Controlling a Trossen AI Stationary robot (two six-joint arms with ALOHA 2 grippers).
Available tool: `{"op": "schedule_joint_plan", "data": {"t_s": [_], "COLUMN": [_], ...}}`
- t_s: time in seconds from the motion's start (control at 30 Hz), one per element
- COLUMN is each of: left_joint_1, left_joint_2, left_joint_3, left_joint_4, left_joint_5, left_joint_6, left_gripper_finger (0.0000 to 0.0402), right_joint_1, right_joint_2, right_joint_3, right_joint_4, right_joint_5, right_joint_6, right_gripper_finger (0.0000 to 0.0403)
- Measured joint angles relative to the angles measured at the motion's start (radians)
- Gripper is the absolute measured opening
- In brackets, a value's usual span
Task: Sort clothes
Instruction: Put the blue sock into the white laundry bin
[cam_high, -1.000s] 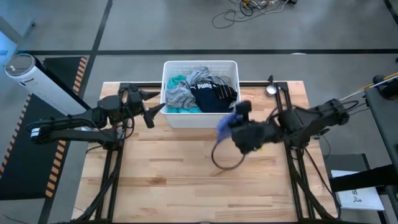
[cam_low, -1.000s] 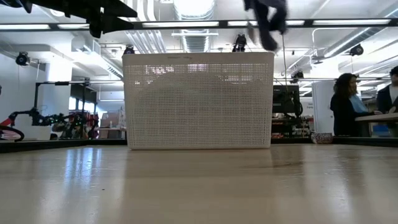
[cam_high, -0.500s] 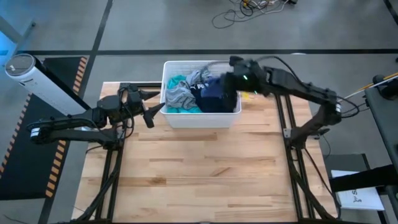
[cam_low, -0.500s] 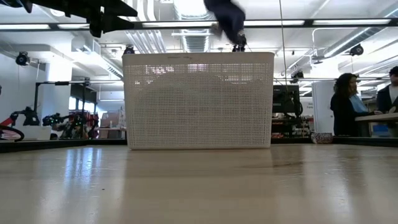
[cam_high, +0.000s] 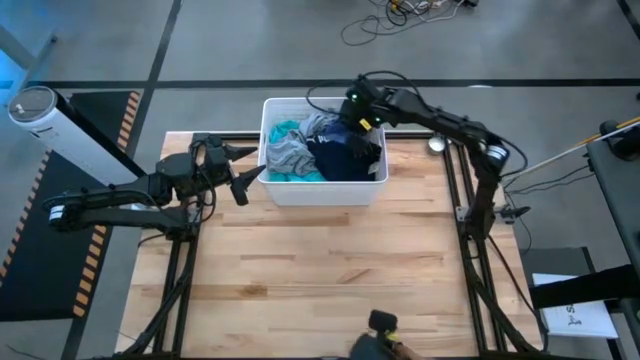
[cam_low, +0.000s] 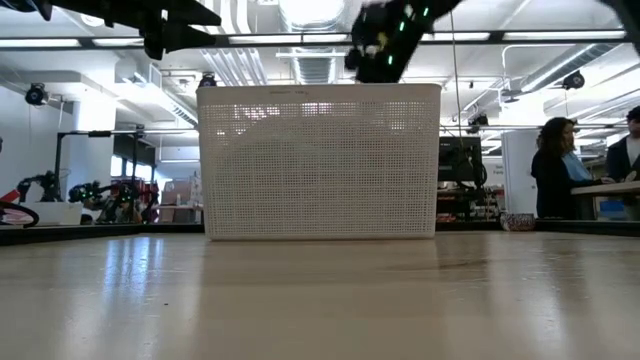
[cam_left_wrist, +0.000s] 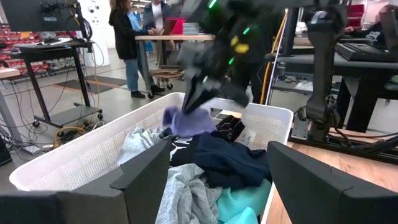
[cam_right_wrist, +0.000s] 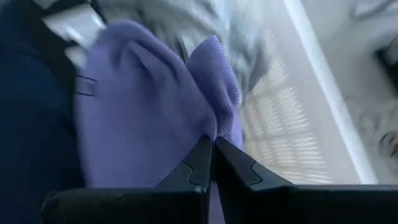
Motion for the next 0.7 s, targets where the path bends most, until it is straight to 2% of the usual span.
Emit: {"op": "schedule_joint_plan", "data": {"t_s": [0.13, 0.37, 0.7], "left_joint_1": [0.0, 0.0, 0.0], "left_joint_2": [0.0, 0.0, 0.0], "left_joint_3": [0.0, 0.0, 0.0], "left_joint_4": [0.0, 0.0, 0.0], "left_joint_5": [0.0, 0.0, 0.0], "left_joint_6": [0.0, 0.0, 0.0], "left_gripper_finger": [0.0259, 0.0259, 0.0259], "right_joint_1": [-0.041, -0.047, -0.048], "right_joint_2": [0.095, 0.219, 0.299], "right_joint_3": [0.0, 0.0, 0.0], "right_joint_4": [-0.022, -0.02, -0.031], "right_joint_5": [-0.037, -0.041, -0.034], "right_joint_6": [0.001, 0.0, 0.006], "right_gripper_finger": [0.0, 0.0, 0.0]}}
